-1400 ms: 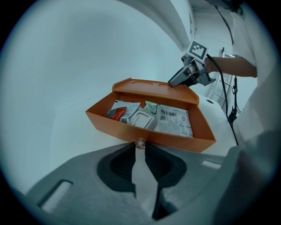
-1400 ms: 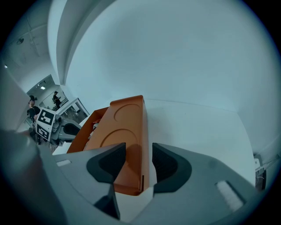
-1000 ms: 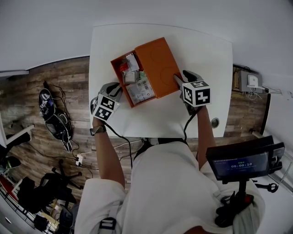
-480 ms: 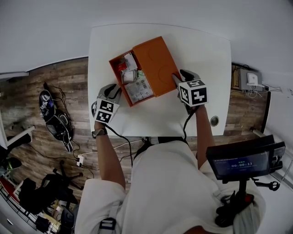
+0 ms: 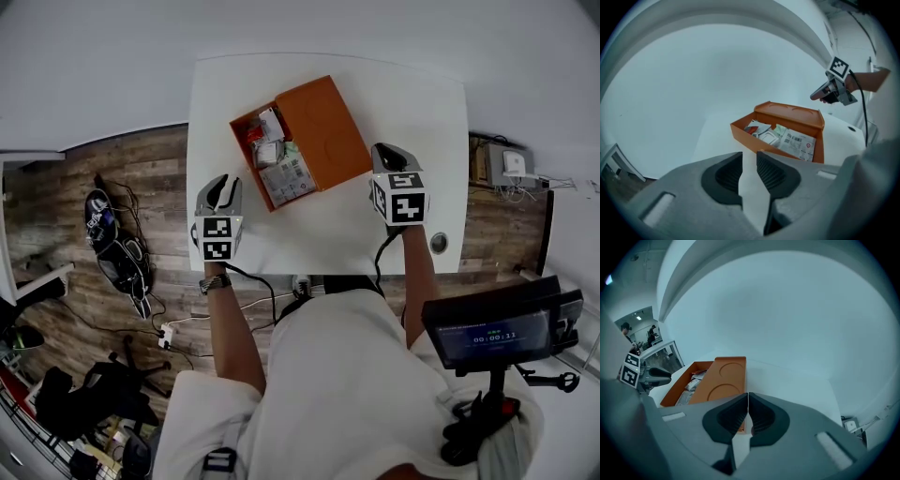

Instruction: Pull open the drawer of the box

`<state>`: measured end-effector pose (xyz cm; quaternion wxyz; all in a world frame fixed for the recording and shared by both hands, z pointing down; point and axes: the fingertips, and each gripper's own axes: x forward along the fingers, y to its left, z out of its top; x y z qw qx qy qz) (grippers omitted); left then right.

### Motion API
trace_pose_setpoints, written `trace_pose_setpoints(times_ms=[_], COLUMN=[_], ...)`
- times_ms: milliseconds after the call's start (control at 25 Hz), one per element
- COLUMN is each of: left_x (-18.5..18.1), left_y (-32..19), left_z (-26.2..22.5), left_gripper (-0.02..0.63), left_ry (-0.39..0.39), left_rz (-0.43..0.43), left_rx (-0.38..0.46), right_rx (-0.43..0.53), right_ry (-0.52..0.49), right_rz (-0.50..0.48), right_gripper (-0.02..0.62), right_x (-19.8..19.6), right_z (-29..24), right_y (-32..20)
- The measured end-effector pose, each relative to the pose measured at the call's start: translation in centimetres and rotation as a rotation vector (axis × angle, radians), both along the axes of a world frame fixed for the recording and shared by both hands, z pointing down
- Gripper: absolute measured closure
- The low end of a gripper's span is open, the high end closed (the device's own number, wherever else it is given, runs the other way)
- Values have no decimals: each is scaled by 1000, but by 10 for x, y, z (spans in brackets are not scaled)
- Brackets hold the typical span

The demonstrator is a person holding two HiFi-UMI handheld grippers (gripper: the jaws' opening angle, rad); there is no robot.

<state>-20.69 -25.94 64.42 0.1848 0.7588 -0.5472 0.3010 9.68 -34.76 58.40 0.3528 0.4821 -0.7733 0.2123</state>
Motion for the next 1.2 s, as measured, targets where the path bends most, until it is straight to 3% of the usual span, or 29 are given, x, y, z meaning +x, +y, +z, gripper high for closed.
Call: trace_pose_setpoints(times_ms=[120, 200, 480, 920, 1200], left_x=[-3, 8, 61, 85, 112], left_y=[-4, -6, 0, 34, 69], left_z=[-25, -43, -108, -244, -293], left_gripper=[506, 506, 508, 532, 554], left_ry=[30, 31, 16, -14, 41], left_rz=[-81, -89, 22, 92, 142], left_rx=[55, 96, 249, 498, 569], right_rx=[55, 87, 208, 429, 544], right_ry=[-7, -19, -60, -118, -177], right_rz=[32, 46, 54, 53, 43], right_gripper=[592, 592, 592, 592, 592], right_x=[4, 3, -6, -5, -1], right_z=[-23, -38, -93, -202, -261], right_y=[5, 11, 40, 100, 140])
